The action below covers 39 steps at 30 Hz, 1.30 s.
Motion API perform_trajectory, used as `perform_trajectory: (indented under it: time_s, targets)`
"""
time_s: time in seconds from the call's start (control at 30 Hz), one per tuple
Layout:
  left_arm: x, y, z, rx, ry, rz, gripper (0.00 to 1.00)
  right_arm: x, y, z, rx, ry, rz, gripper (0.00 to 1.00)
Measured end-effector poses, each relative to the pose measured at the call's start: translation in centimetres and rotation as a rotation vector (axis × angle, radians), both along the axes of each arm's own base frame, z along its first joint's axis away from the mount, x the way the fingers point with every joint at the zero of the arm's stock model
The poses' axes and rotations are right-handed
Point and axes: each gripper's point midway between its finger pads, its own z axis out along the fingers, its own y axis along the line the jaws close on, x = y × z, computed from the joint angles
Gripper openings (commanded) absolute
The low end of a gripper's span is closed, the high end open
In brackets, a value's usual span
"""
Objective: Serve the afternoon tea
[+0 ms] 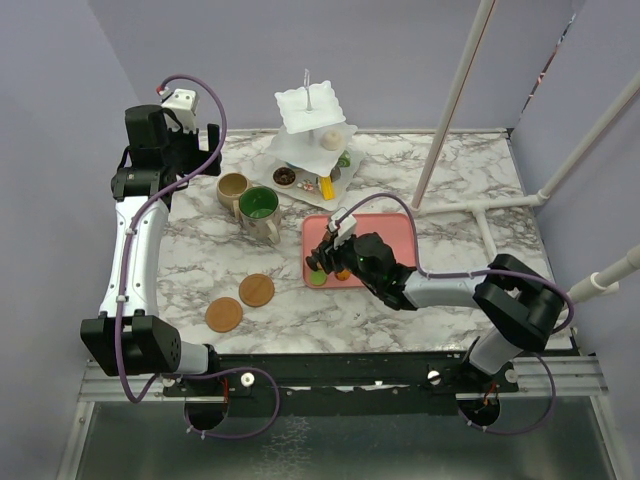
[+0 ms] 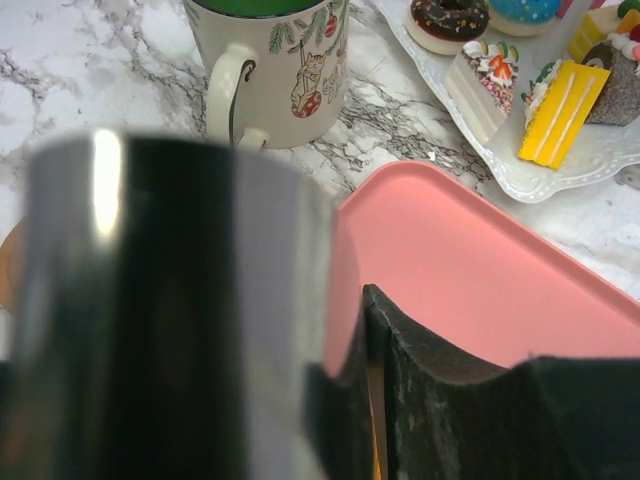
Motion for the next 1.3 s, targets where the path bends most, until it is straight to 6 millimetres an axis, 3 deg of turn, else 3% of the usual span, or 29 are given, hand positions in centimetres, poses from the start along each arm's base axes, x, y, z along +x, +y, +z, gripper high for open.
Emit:
perform_trajectory:
  time_s: [0.17, 0.33, 0.47, 0.67, 0.87, 0.97, 1.1, 1.3]
  targets:
    - [0.0, 0.2, -0.1, 0.002, 0.003, 0.007, 0.99, 0.1, 0.0, 0.0, -0.007, -0.010, -0.001, 0.30]
    - [0.0, 0.3, -0.3, 0.003, 0.007, 0.011, 0.99, 0.6, -0.3, 0.4, -0.028, -0.038, -0.019, 0.29]
    - [0.0, 0.4, -0.3, 0.005, 0.007, 0.009, 0.99, 1.8, 0.1, 2.4, -0.030, -0.094, -0.043, 0.29]
    - [0.0, 0.4, -0.3, 0.009, 0.006, 0.009, 0.99, 5.2, 0.5, 8.5, 0.019, -0.209, -0.091, 0.29]
    - [0.0, 0.6, -0.4, 0.011, 0.007, 0.012, 0.99, 11.5, -1.2, 18.2, 0.142, -0.347, -0.194, 0.29]
    - [0.0, 0.6, -0.4, 0.011, 0.008, 0.012, 0.99, 14.3, -1.7, 21.2, 0.181, -0.394, -0.218, 0.29]
    - [0.0, 0.6, -0.4, 0.010, 0.008, 0.013, 0.99, 16.7, -1.1, 21.0, 0.173, -0.393, -0.214, 0.29]
    - [0.0, 0.7, -0.2, 0.011, 0.003, 0.014, 0.99, 18.1, 0.3, 17.0, 0.111, -0.332, -0.196, 0.29]
